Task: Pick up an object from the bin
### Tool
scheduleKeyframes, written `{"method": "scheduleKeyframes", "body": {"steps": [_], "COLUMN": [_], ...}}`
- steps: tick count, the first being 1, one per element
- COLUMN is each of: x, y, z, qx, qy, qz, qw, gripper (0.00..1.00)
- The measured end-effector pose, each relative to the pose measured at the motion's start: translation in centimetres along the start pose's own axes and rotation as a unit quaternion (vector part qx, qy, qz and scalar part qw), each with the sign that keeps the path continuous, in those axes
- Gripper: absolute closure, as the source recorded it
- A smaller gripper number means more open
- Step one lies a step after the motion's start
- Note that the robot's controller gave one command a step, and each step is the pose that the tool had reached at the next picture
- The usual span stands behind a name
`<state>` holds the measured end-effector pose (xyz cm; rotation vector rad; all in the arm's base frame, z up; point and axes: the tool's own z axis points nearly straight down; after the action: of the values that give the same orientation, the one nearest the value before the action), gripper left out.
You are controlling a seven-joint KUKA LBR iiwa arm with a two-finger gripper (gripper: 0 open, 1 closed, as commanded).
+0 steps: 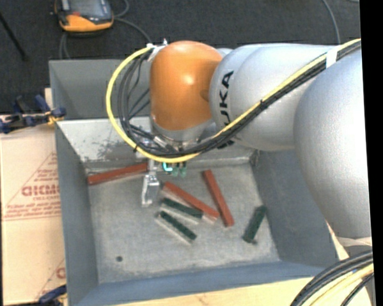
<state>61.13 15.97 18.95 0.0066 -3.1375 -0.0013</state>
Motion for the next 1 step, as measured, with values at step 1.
{"method": "scheduleKeyframes", "body": {"steps": [1], "x": [-0.19], "y": [-0.06], "z": [-0.49], "qx": [-0.001], "qy": [-0.0041], "qz": [0.002], "qw": [1.0], "gripper": [0.0]}}
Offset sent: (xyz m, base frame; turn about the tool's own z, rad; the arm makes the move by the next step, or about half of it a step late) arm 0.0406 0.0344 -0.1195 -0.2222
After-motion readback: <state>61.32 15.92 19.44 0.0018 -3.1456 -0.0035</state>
